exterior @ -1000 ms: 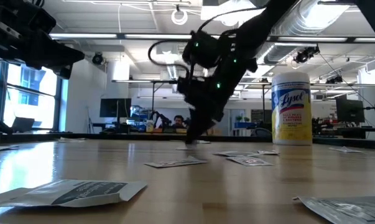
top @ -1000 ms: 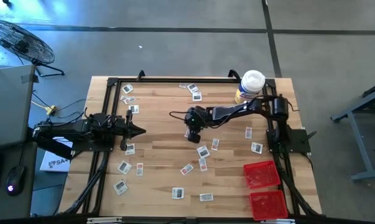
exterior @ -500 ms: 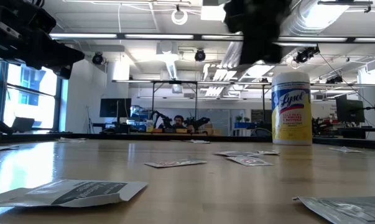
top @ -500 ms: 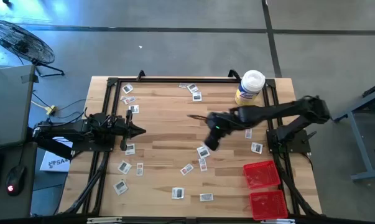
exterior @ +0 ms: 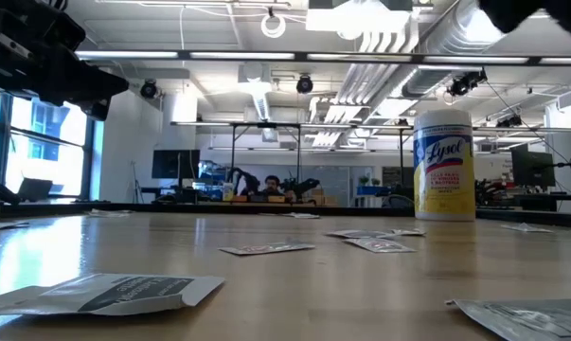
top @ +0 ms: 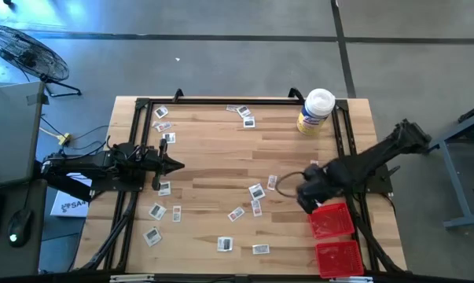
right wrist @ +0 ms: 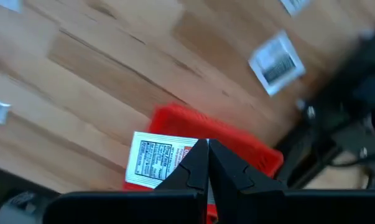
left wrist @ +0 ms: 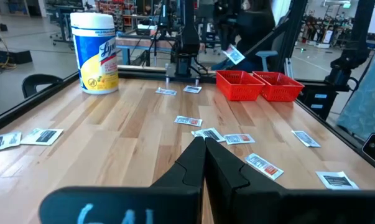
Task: Pick & Place First Aid Supplies
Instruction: Put the white ointment pack into the top red bin
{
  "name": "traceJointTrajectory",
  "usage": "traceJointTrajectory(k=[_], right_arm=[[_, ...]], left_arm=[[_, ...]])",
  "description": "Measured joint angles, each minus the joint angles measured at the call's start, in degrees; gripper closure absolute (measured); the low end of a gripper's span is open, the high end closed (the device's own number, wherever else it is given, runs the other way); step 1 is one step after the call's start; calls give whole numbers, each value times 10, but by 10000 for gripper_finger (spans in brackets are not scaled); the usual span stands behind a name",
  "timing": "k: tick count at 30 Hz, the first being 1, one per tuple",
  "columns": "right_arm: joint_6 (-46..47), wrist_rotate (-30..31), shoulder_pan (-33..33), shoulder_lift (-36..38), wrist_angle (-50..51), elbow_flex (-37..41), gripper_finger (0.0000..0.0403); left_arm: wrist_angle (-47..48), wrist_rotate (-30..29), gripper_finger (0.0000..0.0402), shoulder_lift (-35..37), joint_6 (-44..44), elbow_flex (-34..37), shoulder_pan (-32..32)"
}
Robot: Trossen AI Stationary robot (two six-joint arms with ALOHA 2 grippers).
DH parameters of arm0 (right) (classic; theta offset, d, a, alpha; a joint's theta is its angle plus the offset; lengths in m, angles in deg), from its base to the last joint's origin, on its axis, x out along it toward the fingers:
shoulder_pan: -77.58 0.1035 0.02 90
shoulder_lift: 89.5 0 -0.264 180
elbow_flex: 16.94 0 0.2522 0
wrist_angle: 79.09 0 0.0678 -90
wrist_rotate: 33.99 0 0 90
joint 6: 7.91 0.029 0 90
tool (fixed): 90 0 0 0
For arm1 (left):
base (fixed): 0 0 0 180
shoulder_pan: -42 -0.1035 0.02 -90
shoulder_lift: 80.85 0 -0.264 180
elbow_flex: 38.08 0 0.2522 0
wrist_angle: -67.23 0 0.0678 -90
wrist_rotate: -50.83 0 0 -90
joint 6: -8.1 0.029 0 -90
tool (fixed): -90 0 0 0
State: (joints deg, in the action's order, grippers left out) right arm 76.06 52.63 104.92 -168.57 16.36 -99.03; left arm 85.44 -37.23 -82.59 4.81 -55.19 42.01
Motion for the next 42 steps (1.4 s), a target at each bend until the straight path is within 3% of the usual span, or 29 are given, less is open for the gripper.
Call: traceJointTrajectory(k=[9,15,23,27,33,38,40,42], right_arm=[[167,-46,108,0,-93,113,401],[210,-39,122,0,-161,189,400],[219,-143,122,-1,-262,269,396],[226,-187,122,-1,-249,260,382],[226,-182,119,0,-204,218,336],[225,-197,80,0,-133,141,314],[208,-168,60,0,-114,104,314],[186,-87,42,1,-113,71,317]], left_arm=[[0,0,400,0,0,0,0],[0,0,400,0,0,0,0],[0,0,400,0,0,0,0],[0,0,400,0,0,0,0],[0,0,400,0,0,0,0],[0,0,400,0,0,0,0],[0,0,400,0,0,0,0],[0,0,400,0,0,0,0]])
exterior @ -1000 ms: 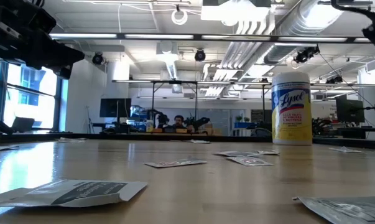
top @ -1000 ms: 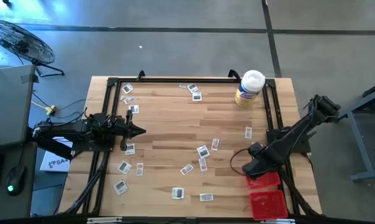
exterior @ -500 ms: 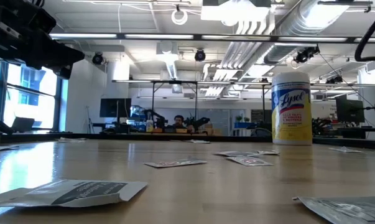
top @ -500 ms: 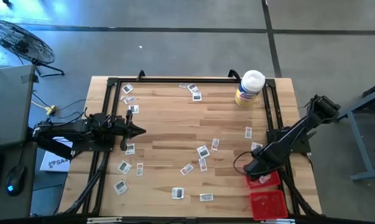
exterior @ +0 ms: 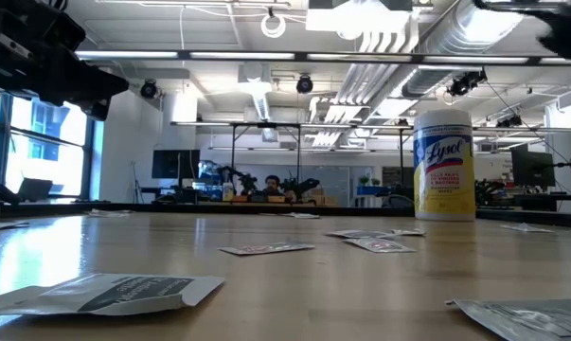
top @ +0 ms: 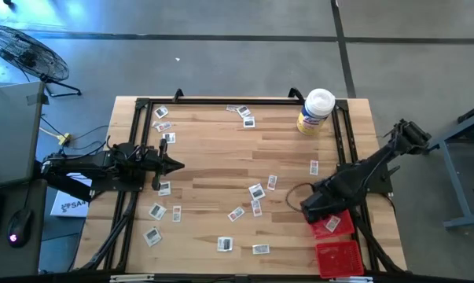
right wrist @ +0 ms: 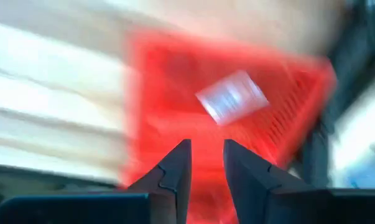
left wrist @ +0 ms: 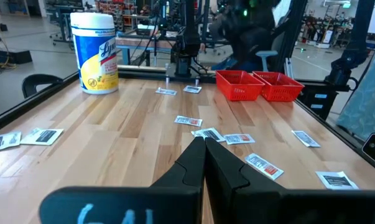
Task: Pick & Place First Aid Supplies
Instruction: Put the white ointment pack into the top red bin
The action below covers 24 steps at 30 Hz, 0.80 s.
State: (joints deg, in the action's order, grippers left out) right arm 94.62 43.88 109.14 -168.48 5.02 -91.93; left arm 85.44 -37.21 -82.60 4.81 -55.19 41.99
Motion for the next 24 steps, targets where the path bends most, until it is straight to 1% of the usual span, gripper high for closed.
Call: traceJointTrajectory(k=[1,3,5,6,8,9,11,13,15,18,21,24], right_arm=[[-18,54,-10,0,-3,-14,319],[-62,180,-28,0,-18,-33,323],[-125,281,-52,0,-65,-36,324],[-177,309,-65,-3,-102,-35,323],[-292,340,-89,-15,-194,-26,319],[-344,345,-99,-23,-237,-17,316],[-431,334,-122,-45,-316,6,309],[-464,306,-143,-69,-370,27,302],[-462,280,-162,-91,-379,42,296],[-451,260,-187,-115,-374,63,289],[-474,252,-209,-125,-370,77,285],[-518,252,-233,-127,-376,95,284]], left_arm=[[0,0,400,0,0,0,0],[0,0,400,0,0,0,0],[0,0,400,0,0,0,0],[0,0,400,0,0,0,0],[0,0,400,0,0,0,0],[0,0,400,0,0,0,0],[0,0,400,0,0,0,0],[0,0,400,0,0,0,0],[0,0,400,0,0,0,0],[0,0,400,0,0,0,0],[0,0,400,0,0,0,0],[0,0,400,0,0,0,0]])
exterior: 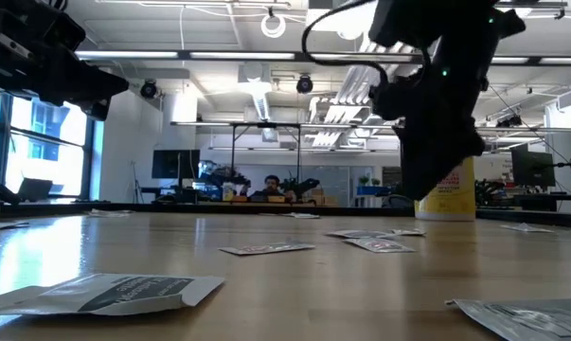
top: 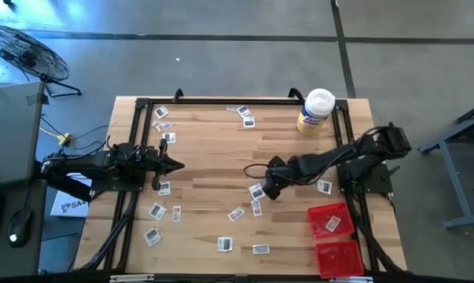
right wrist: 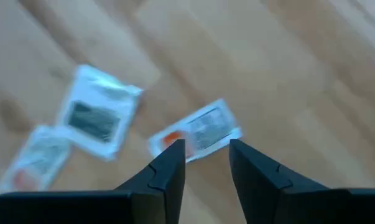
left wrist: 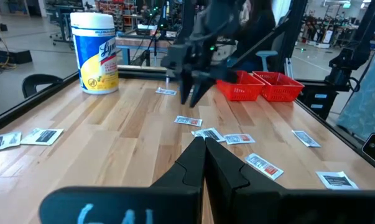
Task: Pick & Place First Aid Supplies
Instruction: Put the white ointment pack into the top red bin
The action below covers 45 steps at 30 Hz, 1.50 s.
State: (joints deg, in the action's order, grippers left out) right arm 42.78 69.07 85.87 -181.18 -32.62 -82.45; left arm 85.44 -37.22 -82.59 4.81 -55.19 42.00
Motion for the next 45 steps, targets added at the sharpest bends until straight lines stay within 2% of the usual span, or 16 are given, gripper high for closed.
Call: traceJointTrajectory(k=[3,7,11,17,24,33,39,45], right_arm=[[-21,4,-19,0,-12,26,285],[-37,2,-30,0,-86,71,285],[-54,-2,-31,0,-157,105,287],[-92,-5,-28,3,-200,133,302],[-110,4,-26,0,-201,142,332],[-89,13,-27,0,-198,143,398],[-85,15,-27,3,-185,134,401],[-72,-18,-26,31,-99,83,402]], left_arm=[[0,0,400,0,0,0,0],[0,0,400,0,0,0,0],[0,0,400,0,0,0,0],[0,0,400,0,0,0,0],[0,0,400,0,0,0,0],[0,0,400,0,0,0,0],[0,0,400,0,0,0,0],[0,0,400,0,0,0,0]])
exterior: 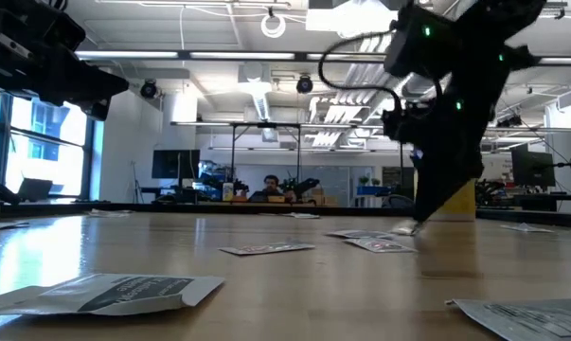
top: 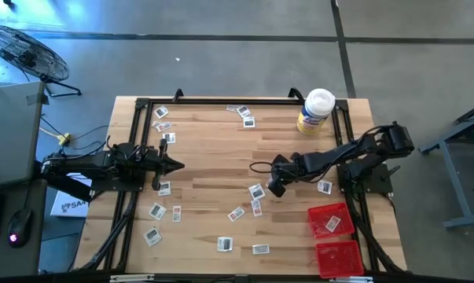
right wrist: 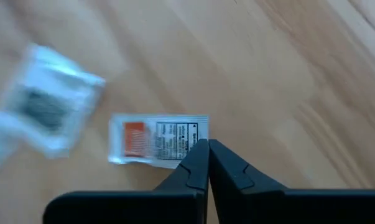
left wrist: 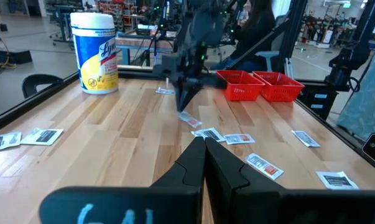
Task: Pick & Place First Aid Supplies
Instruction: Put the white ointment pack into the top red bin
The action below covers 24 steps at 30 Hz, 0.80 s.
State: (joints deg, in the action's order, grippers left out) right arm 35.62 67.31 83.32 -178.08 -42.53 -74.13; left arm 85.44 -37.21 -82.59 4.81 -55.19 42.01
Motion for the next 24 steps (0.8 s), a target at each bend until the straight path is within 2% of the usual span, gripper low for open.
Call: traceJointTrajectory(k=[8,10,16,24], right_arm=[[39,-59,-1,28,125,-78,402],[40,-58,0,28,141,-89,402],[16,-46,1,26,44,-53,390],[28,-46,12,16,-29,20,330]], left_arm=[[0,0,400,0,0,0,0],[0,0,400,0,0,0,0],[0,0,400,0,0,0,0],[0,0,400,0,0,0,0]])
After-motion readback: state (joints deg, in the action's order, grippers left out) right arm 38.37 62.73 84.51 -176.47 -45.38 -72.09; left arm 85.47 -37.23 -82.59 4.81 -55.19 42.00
